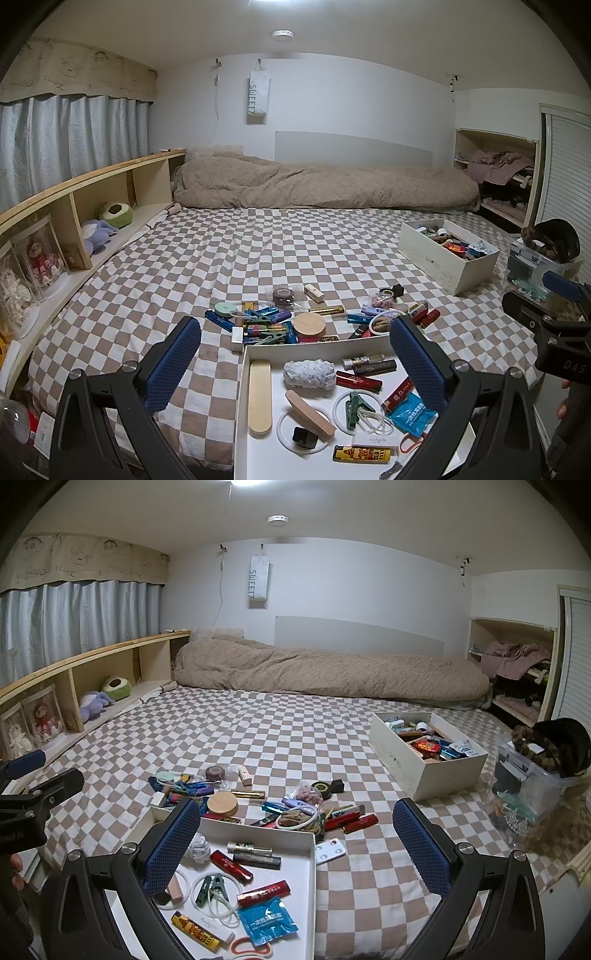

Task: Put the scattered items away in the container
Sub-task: 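Move both tools over the scattered items beside the white tray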

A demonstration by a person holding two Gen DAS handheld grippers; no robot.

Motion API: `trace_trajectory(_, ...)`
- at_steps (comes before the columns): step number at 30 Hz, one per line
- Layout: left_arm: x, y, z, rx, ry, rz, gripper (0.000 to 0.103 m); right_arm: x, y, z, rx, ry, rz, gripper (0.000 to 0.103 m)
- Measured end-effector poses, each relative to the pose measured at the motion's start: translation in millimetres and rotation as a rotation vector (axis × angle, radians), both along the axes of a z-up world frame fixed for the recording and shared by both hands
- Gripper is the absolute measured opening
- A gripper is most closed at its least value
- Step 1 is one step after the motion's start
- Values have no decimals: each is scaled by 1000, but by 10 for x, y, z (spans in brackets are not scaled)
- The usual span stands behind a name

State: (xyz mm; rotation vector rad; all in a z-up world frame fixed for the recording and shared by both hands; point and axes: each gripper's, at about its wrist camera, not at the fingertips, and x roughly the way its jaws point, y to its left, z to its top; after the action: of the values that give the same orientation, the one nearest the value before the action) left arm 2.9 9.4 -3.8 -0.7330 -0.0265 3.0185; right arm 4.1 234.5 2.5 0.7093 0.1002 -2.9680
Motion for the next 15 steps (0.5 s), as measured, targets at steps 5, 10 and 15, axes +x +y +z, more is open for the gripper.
trace_trajectory(5,-3,11,-22,-4,-5,-6,103,-6,-16,-6,2,-2,1,103)
trace_trajectory(10,-18,2,-23,5,-13,-15,103,-6,-33,-36,5,-6,4,103)
trace_trajectory(15,-39,-4,-31,10,-18,-20,103,-24,-45,-67,10,-12,3,103)
